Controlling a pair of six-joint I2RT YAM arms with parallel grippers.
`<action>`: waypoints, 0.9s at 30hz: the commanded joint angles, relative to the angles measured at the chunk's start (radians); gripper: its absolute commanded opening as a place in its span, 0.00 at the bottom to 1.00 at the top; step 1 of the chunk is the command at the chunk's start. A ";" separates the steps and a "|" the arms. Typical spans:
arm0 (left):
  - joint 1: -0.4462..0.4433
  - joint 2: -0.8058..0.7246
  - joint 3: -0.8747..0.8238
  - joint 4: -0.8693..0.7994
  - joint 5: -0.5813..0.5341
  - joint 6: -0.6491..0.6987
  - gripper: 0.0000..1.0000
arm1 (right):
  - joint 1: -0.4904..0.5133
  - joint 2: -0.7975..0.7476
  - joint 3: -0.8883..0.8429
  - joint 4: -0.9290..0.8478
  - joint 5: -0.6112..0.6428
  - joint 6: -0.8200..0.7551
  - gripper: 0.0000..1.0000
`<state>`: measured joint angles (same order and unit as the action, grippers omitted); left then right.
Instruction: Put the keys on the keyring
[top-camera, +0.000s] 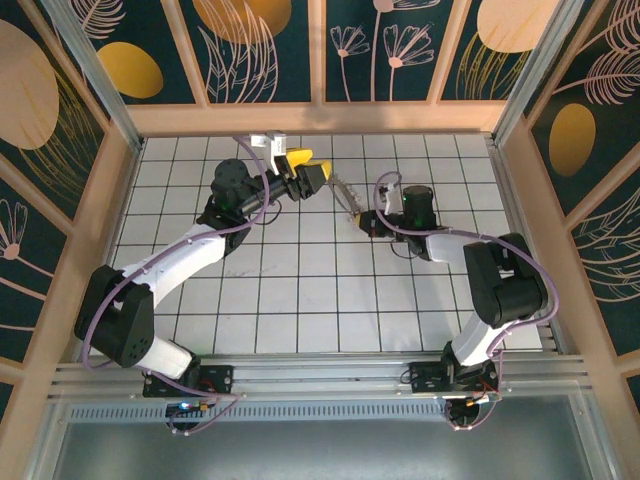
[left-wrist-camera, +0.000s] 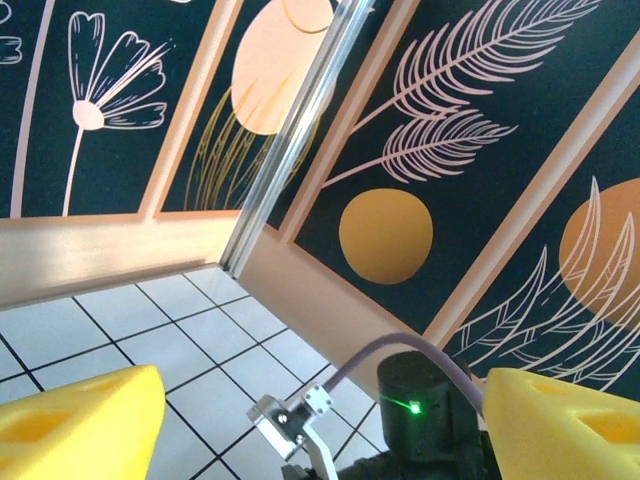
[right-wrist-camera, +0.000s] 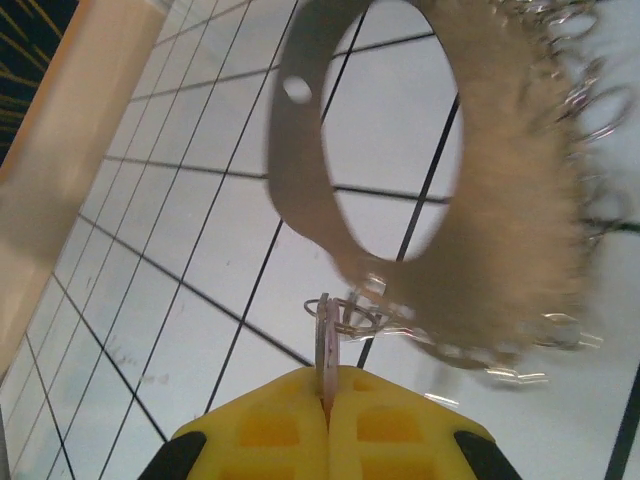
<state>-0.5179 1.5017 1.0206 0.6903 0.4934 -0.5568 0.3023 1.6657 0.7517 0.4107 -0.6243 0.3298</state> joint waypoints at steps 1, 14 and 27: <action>0.004 -0.004 -0.010 0.003 0.027 -0.020 0.84 | 0.022 -0.030 -0.056 0.077 0.009 0.035 0.00; 0.004 -0.001 -0.027 -0.003 0.033 -0.030 0.88 | 0.129 -0.017 -0.156 0.146 0.034 0.082 0.00; 0.004 -0.053 -0.042 -0.057 0.013 0.002 0.99 | 0.139 -0.285 -0.210 0.031 0.038 0.088 0.98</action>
<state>-0.5179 1.4944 0.9890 0.6479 0.5137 -0.5732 0.4511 1.4849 0.5430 0.4721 -0.5945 0.4263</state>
